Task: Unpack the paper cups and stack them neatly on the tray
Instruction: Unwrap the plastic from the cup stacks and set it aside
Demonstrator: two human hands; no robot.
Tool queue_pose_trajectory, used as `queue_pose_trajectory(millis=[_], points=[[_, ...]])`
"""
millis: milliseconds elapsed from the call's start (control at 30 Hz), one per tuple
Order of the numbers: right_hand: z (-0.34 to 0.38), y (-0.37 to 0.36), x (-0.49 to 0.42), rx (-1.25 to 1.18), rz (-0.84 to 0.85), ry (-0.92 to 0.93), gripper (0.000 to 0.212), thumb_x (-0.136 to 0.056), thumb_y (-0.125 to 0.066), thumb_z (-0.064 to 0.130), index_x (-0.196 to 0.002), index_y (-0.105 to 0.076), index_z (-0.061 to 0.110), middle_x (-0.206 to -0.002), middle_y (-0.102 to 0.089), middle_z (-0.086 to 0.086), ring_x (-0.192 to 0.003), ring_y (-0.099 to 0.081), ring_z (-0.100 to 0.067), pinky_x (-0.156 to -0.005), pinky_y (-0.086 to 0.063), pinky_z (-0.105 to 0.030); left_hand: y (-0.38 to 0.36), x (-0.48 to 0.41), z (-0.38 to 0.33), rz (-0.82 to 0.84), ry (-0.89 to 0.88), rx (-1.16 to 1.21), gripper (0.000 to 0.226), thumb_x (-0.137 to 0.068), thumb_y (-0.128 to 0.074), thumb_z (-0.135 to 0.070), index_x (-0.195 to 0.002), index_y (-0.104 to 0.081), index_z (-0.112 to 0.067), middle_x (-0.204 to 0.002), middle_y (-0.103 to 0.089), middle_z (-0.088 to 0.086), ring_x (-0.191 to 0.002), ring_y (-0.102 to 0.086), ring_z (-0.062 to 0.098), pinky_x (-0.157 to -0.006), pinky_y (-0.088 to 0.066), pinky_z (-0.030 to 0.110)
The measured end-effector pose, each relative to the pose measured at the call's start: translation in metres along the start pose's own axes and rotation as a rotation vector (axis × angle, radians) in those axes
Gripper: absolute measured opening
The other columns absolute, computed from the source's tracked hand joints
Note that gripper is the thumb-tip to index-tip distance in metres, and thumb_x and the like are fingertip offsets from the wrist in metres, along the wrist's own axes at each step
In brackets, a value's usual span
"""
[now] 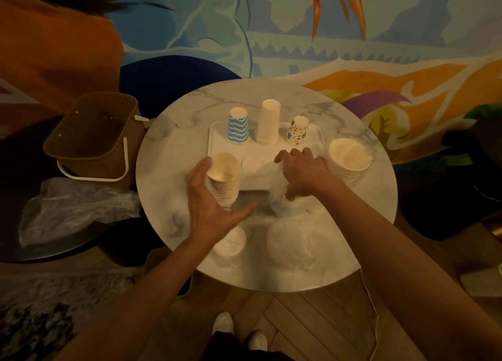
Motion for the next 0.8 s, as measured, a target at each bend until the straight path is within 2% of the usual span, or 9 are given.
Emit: queue_pose_trajectory(millis=[133,200,267,367,467,533,633,700,800], points=[[0.002,0.010,0.003,-0.016,-0.014,0.023,0.083,-0.066,-0.079,0.026,-0.135,-0.033,0.026,-0.127,-0.044,-0.007,-0.121,-0.036,-0.029,-0.092,-0.037,-0.041,-0.041,0.015,-0.029,0.306,-0.088,0.064,0.095,-0.061,-0.079,-0.042,-0.137,-0.027,-0.016,-0.141,-0.034,0.000,-0.133,-0.032,0.015,-0.111,-0.029,0.022],[0.004,0.024,0.007,-0.065,-0.045,0.052,0.080,-0.066,-0.078,0.027,-0.133,-0.035,0.026,-0.125,-0.047,-0.007,-0.118,-0.039,-0.030,-0.092,-0.038,-0.040,-0.064,0.019,-0.031,0.420,-0.006,0.067,0.100,-0.063,-0.080,-0.038,-0.142,-0.022,-0.016,-0.144,-0.028,-0.002,-0.136,-0.026,0.011,-0.110,-0.023,0.014],[0.005,0.046,0.014,-0.132,-0.077,0.092,0.081,-0.063,-0.080,0.027,-0.133,-0.037,0.026,-0.119,-0.050,-0.005,-0.115,-0.043,-0.029,-0.091,-0.042,-0.039,-0.079,0.015,-0.029,0.461,0.131,0.102,0.108,-0.062,-0.086,-0.031,-0.145,-0.018,-0.013,-0.147,-0.028,0.001,-0.136,-0.027,0.011,-0.109,-0.024,0.015],[0.005,0.077,0.023,-0.293,-0.076,0.151,0.084,-0.059,-0.083,0.025,-0.132,-0.040,0.027,-0.107,-0.049,0.000,-0.102,-0.050,-0.022,-0.083,-0.046,-0.031,-0.093,0.001,-0.029,0.457,0.250,0.151,0.109,-0.059,-0.089,-0.027,-0.142,-0.020,-0.010,-0.142,-0.040,0.007,-0.128,-0.042,0.018,-0.099,-0.037,0.021],[0.005,0.098,0.028,-0.415,-0.130,0.204,0.083,-0.058,-0.085,0.025,-0.130,-0.043,0.028,-0.113,-0.051,0.002,-0.101,-0.052,-0.019,-0.081,-0.045,-0.028,-0.097,-0.012,-0.028,0.400,0.306,0.161,0.094,-0.055,-0.087,-0.038,-0.128,-0.031,-0.017,-0.115,-0.059,0.001,-0.104,-0.060,0.021,-0.077,-0.045,0.023],[0.000,0.104,0.030,-0.532,-0.203,0.207,0.083,-0.058,-0.086,0.027,-0.130,-0.044,0.029,-0.119,-0.050,0.004,-0.108,-0.050,-0.015,-0.085,-0.044,-0.027,-0.092,-0.018,-0.029,0.331,0.352,0.193,0.084,-0.051,-0.083,-0.046,-0.117,-0.033,-0.028,-0.101,-0.060,-0.012,-0.092,-0.062,0.008,-0.075,-0.050,0.025],[-0.014,0.101,0.030,-0.907,-0.321,0.214,0.086,-0.059,-0.088,0.027,-0.131,-0.042,0.028,-0.121,-0.053,0.003,-0.111,-0.052,-0.010,-0.085,-0.043,-0.019,-0.083,-0.027,-0.034,0.262,0.381,0.265,0.078,-0.052,-0.082,-0.040,-0.113,-0.034,-0.030,-0.097,-0.055,-0.025,-0.084,-0.056,-0.016,-0.075,-0.048,0.010],[-0.023,0.093,0.030,-1.153,-0.414,0.210,0.084,-0.060,-0.087,0.023,-0.131,-0.043,0.023,-0.119,-0.056,-0.001,-0.104,-0.058,-0.010,-0.083,-0.048,-0.018,-0.079,-0.033,-0.034,0.256,0.403,0.318,0.076,-0.057,-0.082,-0.028,-0.118,-0.036,-0.023,-0.100,-0.056,-0.020,-0.087,-0.058,-0.011,-0.078,-0.048,0.010],[-0.030,0.077,0.027,-1.336,-0.551,0.121,0.068,-0.062,-0.086,0.020,-0.120,-0.050,0.019,-0.104,-0.064,-0.005,-0.085,-0.063,-0.010,-0.075,-0.052,-0.017,-0.076,-0.039,-0.035,0.279,0.400,0.355,0.079,-0.059,-0.079,-0.028,-0.124,-0.034,-0.019,-0.107,-0.057,-0.013,-0.094,-0.060,0.001,-0.080,-0.049,0.011]])
Point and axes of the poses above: each hand's wrist, its own x-axis away from the middle knuckle, its own y-axis out of the back of the hand, z = x × y, the point moved 6 cm from there along -x, towards the middle knuckle
